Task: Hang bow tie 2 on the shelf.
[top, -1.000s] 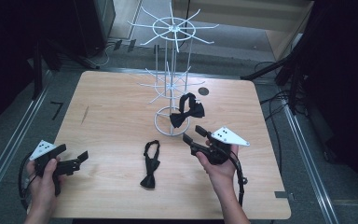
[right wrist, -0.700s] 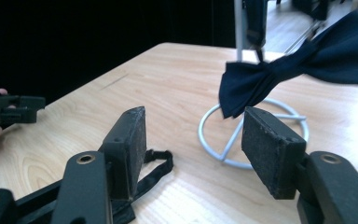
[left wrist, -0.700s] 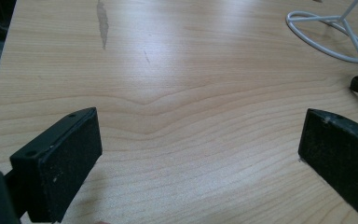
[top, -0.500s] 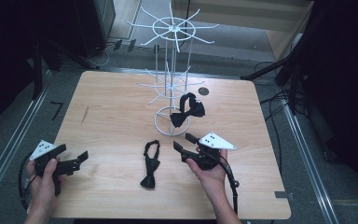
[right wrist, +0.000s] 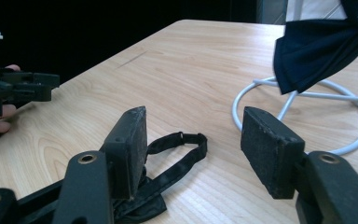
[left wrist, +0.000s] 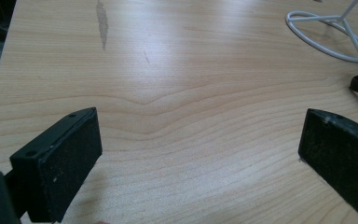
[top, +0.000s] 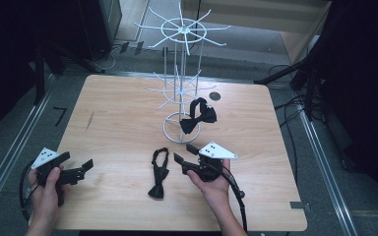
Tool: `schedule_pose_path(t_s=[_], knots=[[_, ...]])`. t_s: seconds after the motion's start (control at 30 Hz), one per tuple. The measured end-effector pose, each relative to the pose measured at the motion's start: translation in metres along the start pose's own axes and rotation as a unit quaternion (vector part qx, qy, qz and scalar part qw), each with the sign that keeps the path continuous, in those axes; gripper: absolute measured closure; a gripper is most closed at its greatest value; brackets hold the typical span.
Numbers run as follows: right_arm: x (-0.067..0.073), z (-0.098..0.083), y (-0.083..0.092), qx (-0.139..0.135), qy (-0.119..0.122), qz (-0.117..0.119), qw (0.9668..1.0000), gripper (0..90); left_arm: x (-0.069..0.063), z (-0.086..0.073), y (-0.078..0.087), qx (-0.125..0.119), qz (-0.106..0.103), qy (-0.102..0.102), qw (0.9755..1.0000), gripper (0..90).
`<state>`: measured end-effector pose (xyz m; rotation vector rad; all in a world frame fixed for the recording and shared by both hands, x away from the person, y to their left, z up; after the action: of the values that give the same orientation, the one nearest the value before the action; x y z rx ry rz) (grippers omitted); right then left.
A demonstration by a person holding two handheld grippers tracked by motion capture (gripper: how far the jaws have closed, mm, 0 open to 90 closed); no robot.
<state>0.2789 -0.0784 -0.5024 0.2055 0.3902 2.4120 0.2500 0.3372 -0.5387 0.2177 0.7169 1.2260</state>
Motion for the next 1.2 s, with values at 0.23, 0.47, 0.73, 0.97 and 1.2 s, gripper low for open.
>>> schedule_pose_path(t_s=[0.23,0.47,0.73,0.97,1.2], knots=[[0.007,-0.005,-0.008,0.013,0.002,0.005,0.9999,42.4,0.000,0.000,0.000,-0.001,0.000,0.000,1.0000,0.0],[0.012,-0.012,-0.020,0.033,-0.003,0.005,0.9994,43.2,0.000,0.000,0.000,0.000,-0.001,0.001,1.0000,0.0],[0.011,-0.020,-0.035,0.055,-0.019,0.000,0.9983,43.7,0.000,0.000,0.000,0.000,-0.001,0.001,1.0000,0.0],[0.012,-0.025,-0.047,0.069,-0.023,-0.006,0.9974,44.0,0.000,0.000,0.000,0.000,-0.002,0.002,1.0000,0.0],[0.016,-0.028,-0.059,0.088,-0.024,-0.012,0.9957,44.0,0.000,0.000,0.000,0.000,-0.002,0.001,1.0000,0.0]])
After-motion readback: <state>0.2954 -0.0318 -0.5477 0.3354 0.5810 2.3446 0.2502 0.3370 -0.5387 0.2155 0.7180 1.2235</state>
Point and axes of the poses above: each handheld gripper's, and its own axes: y roughly backward along the jaws, z roughly out of its top, x roughly to its left, the point moved 3 cm from there along -y, roughly forward along the jaws, and after that the axes turned 13 degrees about y, right-handed, at the moved point
